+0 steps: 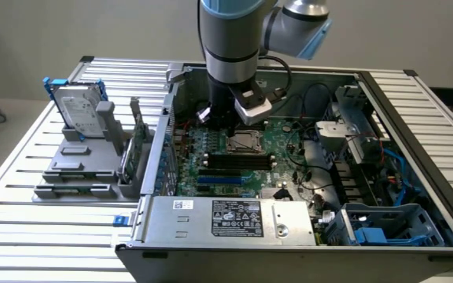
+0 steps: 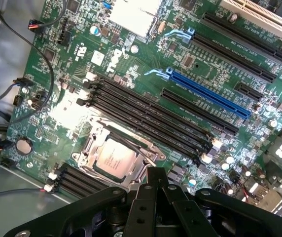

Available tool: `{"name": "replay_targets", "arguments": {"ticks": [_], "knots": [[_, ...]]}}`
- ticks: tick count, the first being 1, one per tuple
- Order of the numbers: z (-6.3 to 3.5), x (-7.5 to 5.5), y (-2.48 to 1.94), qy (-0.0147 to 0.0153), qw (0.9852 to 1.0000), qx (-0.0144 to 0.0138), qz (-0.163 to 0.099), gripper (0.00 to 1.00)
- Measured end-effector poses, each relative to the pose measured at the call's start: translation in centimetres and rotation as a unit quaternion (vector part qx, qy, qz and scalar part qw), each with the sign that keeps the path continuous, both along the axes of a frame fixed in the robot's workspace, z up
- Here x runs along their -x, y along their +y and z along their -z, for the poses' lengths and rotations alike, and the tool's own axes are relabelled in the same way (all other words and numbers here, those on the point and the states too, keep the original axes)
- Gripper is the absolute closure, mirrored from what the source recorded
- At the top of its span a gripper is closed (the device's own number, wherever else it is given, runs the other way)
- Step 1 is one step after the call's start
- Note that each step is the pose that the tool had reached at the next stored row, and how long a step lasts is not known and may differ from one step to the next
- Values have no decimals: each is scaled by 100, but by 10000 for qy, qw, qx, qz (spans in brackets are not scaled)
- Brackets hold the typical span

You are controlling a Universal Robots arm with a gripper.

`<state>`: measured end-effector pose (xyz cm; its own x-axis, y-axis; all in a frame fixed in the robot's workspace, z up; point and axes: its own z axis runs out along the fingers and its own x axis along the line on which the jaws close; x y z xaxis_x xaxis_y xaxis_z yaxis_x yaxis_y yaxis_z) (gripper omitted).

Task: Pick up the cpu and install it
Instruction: 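Install the first cpu locking lever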

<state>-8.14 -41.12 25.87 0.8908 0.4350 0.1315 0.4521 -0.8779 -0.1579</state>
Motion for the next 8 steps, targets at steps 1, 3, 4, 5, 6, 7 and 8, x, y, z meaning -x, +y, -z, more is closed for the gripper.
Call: {"name": "replay_targets", "arguments": {"ticks": [1, 3, 4, 5, 6, 7, 8], "knots": [[1, 0, -7, 0, 10000, 0, 1, 89], [2, -1, -23, 0, 10000, 0, 3, 89], [4, -1, -29, 0, 10000, 1, 4, 89], [7, 0, -32, 0, 10000, 1, 4, 89], [15, 0, -33, -1, 10000, 0, 5, 89], [27, 0, -34, 0, 10000, 2, 5, 89], [44, 0, -34, 0, 10000, 1, 5, 89]]}}
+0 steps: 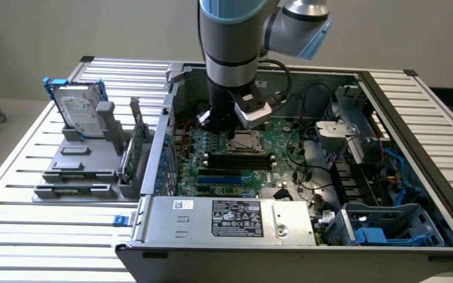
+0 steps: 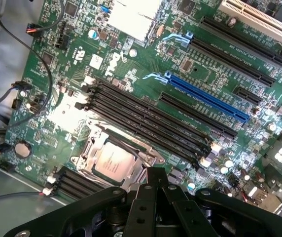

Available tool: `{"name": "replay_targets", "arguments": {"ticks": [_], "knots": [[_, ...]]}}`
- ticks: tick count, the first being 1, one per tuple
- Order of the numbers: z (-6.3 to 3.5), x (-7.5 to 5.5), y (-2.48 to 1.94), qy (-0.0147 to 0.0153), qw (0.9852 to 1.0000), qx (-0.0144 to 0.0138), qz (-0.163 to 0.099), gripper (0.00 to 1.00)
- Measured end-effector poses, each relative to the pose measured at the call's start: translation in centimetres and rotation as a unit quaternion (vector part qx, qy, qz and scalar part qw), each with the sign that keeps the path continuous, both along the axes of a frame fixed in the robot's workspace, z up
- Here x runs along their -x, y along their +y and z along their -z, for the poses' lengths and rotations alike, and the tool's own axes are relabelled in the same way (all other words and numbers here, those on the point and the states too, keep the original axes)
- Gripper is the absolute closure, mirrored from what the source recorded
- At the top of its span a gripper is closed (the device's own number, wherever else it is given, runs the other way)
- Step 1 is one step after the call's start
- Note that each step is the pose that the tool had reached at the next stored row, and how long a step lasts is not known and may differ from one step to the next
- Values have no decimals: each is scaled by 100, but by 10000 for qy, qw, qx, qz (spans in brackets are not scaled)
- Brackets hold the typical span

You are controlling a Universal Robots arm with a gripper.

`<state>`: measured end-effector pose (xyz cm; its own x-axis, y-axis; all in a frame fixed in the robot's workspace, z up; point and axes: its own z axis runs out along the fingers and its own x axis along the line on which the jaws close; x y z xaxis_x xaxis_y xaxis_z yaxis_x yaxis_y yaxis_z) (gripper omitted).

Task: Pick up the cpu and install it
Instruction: 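Install the first cpu locking lever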

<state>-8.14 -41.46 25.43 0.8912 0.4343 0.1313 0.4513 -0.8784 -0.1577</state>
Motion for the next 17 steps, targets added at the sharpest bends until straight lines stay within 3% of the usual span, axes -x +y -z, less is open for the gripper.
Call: {"name": "replay_targets", "arguments": {"ticks": [10, 17], "knots": [[182, 0, 2, -1, 10000, 9, 38, 89], [305, 8, 35, -1, 9999, 32, 137, 89]]}}
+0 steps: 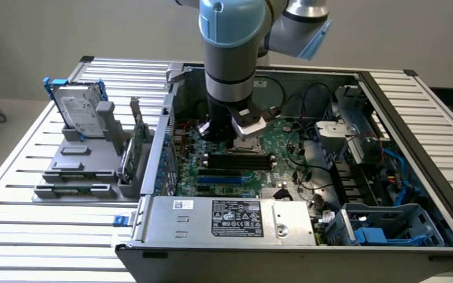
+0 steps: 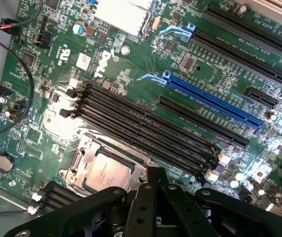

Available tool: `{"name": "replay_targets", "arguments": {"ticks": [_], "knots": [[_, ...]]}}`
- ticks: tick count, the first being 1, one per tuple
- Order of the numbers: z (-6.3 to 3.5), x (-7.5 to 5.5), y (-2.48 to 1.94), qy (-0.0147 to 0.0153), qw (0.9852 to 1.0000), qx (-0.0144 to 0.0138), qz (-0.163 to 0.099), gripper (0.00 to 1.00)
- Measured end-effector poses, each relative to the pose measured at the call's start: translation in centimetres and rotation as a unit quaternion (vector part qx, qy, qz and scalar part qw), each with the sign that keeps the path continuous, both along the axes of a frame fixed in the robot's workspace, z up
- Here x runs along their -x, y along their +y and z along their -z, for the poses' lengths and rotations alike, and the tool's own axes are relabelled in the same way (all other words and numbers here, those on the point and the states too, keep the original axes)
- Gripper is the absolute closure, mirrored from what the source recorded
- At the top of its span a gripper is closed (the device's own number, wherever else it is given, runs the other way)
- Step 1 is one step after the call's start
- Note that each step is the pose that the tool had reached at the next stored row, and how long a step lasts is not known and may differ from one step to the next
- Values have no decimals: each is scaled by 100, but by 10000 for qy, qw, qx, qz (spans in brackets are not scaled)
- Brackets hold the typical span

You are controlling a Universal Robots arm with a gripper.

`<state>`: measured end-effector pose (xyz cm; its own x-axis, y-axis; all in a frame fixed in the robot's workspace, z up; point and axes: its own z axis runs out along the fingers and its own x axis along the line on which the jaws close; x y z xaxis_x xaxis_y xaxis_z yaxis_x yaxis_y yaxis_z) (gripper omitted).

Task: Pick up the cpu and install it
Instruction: 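Install the first cpu locking lever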

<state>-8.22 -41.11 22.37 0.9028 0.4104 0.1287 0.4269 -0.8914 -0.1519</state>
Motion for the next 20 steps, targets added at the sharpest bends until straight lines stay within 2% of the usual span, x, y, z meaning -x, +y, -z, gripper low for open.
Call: {"name": "replay_targets", "arguments": {"ticks": [11, 20], "knots": [[156, 65, 46, 4, 9998, 46, 186, 89], [189, 72, 93, 6, 9995, 48, 297, 89]]}}
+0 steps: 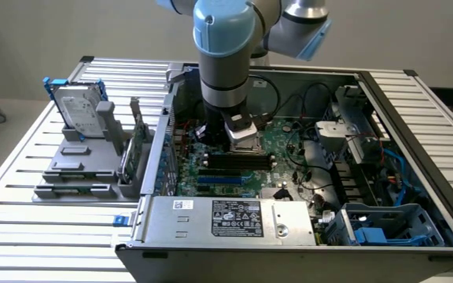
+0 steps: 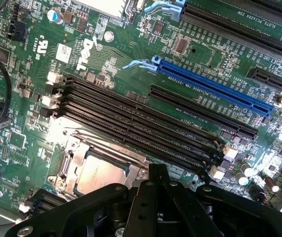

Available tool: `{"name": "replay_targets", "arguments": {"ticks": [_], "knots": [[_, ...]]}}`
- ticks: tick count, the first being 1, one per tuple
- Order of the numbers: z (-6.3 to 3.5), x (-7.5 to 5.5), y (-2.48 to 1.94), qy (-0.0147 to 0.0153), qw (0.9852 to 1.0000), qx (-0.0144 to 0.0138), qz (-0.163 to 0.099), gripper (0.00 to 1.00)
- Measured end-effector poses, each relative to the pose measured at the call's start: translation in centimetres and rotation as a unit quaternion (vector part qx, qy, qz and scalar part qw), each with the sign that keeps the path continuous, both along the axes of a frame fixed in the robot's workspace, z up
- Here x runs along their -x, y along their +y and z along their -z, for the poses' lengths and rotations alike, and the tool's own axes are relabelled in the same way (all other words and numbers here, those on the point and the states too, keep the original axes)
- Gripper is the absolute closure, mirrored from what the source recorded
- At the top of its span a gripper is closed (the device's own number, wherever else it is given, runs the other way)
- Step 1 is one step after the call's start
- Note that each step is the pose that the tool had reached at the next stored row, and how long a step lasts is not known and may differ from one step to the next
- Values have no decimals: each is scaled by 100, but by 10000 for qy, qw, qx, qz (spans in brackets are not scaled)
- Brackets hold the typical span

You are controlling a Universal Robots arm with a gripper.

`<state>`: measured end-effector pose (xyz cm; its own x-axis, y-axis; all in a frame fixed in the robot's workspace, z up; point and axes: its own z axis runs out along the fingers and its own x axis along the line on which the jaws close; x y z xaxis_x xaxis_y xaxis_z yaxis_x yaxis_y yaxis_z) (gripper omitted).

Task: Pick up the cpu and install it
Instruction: 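Install the first cpu locking lever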

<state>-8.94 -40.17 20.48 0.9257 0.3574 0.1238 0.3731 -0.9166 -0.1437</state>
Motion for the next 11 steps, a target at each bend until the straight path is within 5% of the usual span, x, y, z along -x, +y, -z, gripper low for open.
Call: {"name": "replay_targets", "arguments": {"ticks": [11], "knots": [[52, 25, 34, 24, 10000, 12, 88, 89]]}}
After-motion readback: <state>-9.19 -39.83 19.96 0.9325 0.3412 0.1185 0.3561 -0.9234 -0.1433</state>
